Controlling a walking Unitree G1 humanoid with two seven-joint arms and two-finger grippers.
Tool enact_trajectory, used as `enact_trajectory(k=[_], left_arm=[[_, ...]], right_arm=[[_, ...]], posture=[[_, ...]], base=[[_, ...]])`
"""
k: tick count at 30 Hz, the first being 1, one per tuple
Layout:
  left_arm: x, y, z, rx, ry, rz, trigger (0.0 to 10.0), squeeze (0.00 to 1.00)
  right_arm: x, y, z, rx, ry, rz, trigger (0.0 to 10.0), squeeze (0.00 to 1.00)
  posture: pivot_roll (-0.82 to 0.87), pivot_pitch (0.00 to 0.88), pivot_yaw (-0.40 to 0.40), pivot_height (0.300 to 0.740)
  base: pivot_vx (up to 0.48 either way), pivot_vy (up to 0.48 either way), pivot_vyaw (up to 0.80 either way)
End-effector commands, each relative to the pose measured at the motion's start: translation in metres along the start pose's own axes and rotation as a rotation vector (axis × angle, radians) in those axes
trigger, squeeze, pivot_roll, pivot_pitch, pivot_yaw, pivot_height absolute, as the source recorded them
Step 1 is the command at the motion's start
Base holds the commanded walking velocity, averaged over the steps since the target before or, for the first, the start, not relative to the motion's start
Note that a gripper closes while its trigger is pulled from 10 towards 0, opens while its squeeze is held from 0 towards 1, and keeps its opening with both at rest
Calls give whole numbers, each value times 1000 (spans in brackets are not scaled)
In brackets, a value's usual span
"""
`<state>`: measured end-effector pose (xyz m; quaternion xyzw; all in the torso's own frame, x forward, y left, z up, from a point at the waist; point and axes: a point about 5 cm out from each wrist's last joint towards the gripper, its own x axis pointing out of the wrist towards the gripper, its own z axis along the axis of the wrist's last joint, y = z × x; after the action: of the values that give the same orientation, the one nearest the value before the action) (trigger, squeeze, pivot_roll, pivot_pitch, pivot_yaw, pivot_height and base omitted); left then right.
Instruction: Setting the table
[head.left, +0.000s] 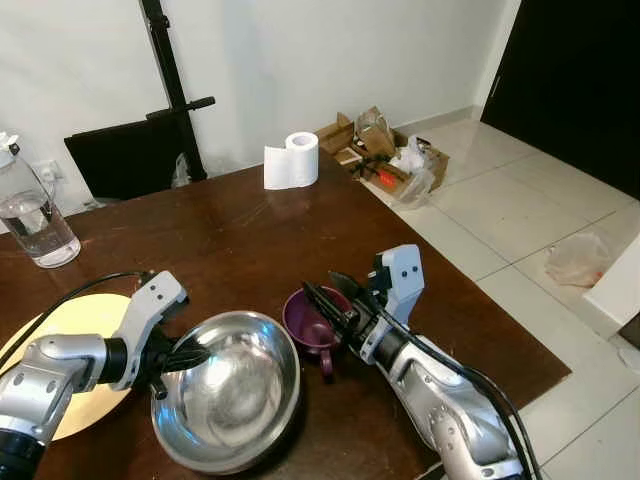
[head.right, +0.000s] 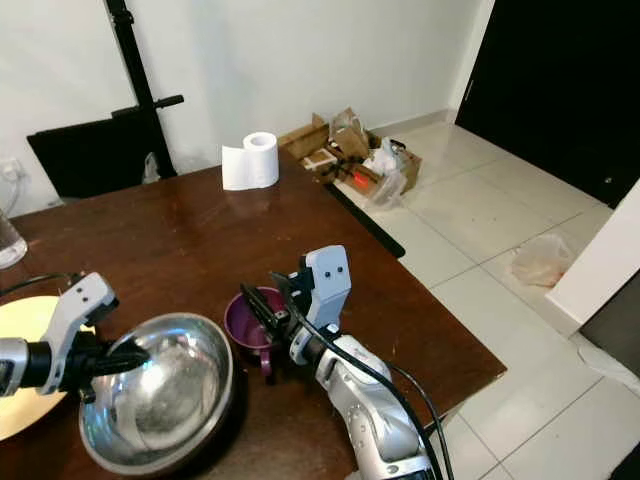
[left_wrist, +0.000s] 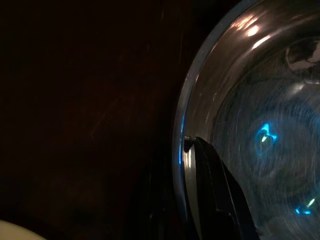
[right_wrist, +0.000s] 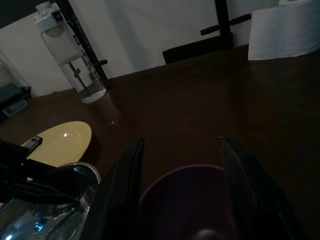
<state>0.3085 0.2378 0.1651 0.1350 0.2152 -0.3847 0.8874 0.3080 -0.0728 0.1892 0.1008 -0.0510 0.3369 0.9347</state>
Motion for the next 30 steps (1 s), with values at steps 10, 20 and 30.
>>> enact_trajectory(k=[10, 20, 30], left_arm=[[1, -5, -18, -150, 1, 34, 0, 0], [-12, 2, 21, -390, -320, 144, 10000, 0], [-17, -9, 64, -241, -492, 265, 10000, 0]], right_arm=[[-3, -2, -2, 3, -2, -12, 10000, 0], [-10, -1, 16, 7, -73, -35, 10000, 0], [-17, 3, 27, -6, -87, -18, 10000, 0]], posture=[[53, 125, 106, 740], [48, 117, 95, 740], [36, 123, 87, 740]], base=[[0, 0, 0], [0, 0, 0], [0, 0, 0]])
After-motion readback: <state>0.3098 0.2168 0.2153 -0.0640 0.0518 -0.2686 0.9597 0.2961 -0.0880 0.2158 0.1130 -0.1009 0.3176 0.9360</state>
